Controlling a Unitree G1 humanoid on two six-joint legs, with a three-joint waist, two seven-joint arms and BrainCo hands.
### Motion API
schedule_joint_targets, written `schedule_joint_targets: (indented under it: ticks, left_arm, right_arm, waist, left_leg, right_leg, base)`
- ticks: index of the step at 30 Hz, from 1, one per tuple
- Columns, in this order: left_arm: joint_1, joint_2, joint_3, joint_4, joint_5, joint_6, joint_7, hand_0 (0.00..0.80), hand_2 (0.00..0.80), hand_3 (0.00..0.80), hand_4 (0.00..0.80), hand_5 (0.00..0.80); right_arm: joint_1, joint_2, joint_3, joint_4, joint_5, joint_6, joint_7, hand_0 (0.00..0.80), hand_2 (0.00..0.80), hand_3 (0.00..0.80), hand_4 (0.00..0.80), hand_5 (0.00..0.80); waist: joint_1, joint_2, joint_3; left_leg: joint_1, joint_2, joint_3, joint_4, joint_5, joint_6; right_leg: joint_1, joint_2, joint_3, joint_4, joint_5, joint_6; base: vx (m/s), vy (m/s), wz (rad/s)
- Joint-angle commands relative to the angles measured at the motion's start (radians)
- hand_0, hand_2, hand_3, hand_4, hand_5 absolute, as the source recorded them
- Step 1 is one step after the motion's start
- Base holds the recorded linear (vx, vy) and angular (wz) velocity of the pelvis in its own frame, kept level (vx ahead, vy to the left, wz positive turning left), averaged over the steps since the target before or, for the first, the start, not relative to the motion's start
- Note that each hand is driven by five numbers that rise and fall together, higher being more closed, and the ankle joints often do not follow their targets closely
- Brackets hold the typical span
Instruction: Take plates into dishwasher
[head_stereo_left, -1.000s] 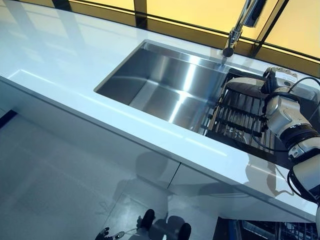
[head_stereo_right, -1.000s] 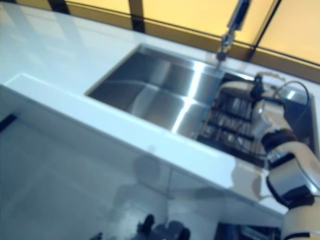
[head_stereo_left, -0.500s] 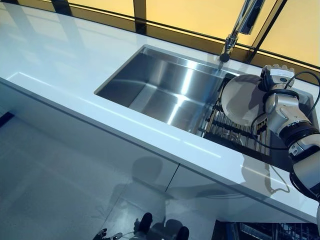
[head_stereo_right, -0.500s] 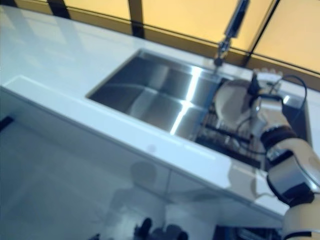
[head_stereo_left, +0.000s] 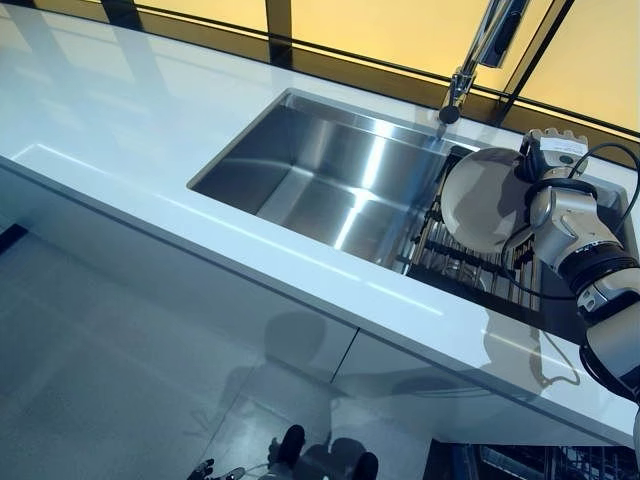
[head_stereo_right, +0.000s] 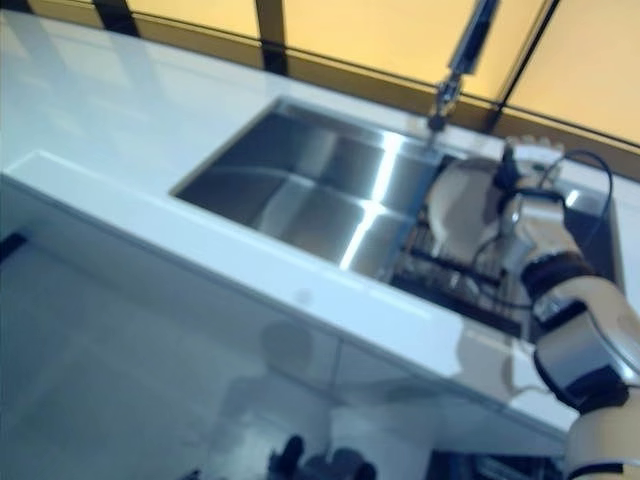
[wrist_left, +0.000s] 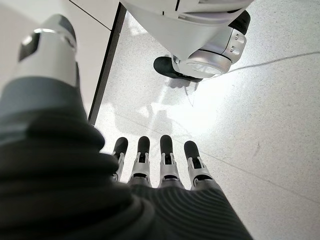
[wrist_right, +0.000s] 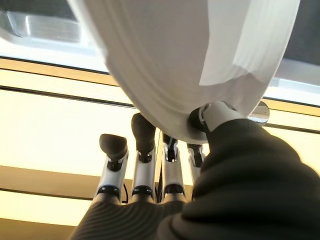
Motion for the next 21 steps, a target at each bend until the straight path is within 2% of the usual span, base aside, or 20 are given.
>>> schedule_joint_targets:
  ticks: [1,12,21]
  left_arm:
    - [0.0,0.021,0.013,0.034,0.02,-0.027,0.006,0.0,0.0,0.0,0.0,0.0]
    - [0.024,0.02,0.05,0.043,0.023,-0.015,0.007,0.0,0.0,0.0,0.0,0.0]
    - [0.024,0.015,0.072,0.067,0.065,0.007,0.004,0.0,0.0,0.0,0.0,0.0]
  right_arm:
    - [-0.109,-0.104,0.048,-0.029,0.033,-0.01,-0.029,0.8,0.8,0.8,0.8,0.8]
    - [-0.133,-0.194,0.051,-0.121,-0.003,0.016,0.015,0.8,0.8,0.8,0.8,0.8]
    - [-0.128,-0.299,0.033,-0.203,-0.033,0.009,0.084,0.8,0.8,0.8,0.8,0.8]
  waist:
    - [0.011,-0.048,-0.033]
    - [-0.022,-0.073,-0.071]
    - [-0.077,-0.099,-0.125]
  left_leg:
    - [0.031,-0.016,0.016,-0.005,-0.065,0.016]
    - [0.07,-0.009,0.036,-0.005,-0.082,0.015]
    - [0.136,-0.003,0.081,-0.005,-0.116,0.023]
  right_leg:
    - [0.038,-0.034,0.036,-0.002,-0.021,0.089]
    - [0.059,-0.027,0.067,-0.002,-0.021,0.095]
    - [0.091,-0.022,0.12,-0.002,-0.016,0.104]
  base:
    - [0.0,0.0,0.0]
    - [0.012,0.007,-0.02]
    - [0.053,0.031,-0.19]
